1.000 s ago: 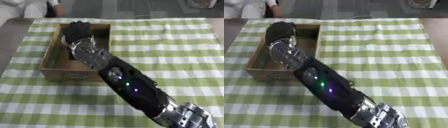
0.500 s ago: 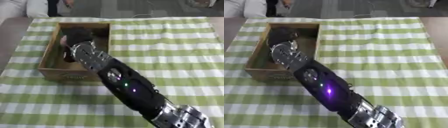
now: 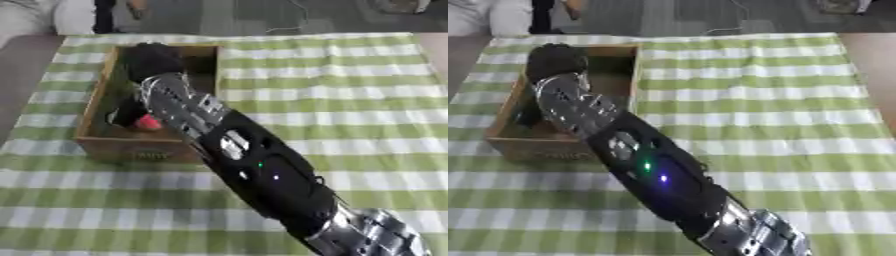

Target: Pick up objects on the table and place them in the box.

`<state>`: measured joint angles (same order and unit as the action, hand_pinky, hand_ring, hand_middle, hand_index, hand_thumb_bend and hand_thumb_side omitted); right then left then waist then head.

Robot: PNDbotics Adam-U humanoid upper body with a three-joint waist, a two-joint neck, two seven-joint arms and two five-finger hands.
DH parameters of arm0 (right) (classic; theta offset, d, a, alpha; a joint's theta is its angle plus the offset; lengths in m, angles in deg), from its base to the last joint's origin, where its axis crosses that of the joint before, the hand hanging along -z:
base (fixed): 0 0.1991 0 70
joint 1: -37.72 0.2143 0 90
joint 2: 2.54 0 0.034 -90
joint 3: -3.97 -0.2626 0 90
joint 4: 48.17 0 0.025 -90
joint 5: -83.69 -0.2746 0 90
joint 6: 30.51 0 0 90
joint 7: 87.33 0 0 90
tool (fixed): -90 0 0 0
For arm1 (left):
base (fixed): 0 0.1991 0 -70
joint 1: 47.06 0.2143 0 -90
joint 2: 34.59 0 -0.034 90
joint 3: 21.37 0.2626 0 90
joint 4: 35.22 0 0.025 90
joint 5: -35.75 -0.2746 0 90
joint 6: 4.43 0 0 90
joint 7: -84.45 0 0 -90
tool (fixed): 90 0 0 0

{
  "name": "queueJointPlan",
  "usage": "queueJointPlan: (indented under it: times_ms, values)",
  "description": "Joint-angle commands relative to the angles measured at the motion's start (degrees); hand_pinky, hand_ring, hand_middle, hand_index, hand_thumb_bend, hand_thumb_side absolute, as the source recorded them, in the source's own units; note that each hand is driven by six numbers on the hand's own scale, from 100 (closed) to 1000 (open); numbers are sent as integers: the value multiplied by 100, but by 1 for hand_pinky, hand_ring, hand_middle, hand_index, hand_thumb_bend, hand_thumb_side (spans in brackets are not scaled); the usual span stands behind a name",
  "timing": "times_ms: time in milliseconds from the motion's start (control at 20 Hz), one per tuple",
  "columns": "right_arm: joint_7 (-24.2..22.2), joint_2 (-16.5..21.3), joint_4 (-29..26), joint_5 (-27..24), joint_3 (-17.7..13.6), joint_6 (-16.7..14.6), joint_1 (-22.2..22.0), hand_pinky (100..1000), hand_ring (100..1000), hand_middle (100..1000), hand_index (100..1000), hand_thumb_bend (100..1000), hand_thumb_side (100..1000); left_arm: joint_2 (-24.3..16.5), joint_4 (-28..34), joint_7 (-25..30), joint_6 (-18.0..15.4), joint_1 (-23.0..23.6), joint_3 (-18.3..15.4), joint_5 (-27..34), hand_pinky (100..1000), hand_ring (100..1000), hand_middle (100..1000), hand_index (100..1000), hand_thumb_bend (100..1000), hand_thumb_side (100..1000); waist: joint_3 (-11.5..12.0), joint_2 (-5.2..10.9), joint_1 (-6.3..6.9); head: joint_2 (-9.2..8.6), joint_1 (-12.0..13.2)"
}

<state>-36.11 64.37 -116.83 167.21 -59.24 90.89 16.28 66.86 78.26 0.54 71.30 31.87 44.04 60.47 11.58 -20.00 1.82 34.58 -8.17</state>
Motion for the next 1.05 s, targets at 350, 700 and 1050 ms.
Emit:
queueJointPlan:
  times_ms: [350,700,1050]
  values:
    - [-171,520,-1485,611,-313,370,146,772,822,755,1000,542,944,-110,111,-17,-27,3,-29,-15,470,440,504,798,100,917,-52,159,50,-5,42]
    - [770,1220,-3203,87,-590,839,-266,787,800,743,984,257,1000,-129,111,-59,-42,0,-43,-26,471,441,505,798,100,919,-130,182,63,-16,104]
    - [2179,1777,-3936,-1384,-982,1342,-1005,829,795,744,958,100,1000,-136,111,-94,-67,-1,-59,-32,470,441,505,798,100,916,-173,188,94,-62,150]
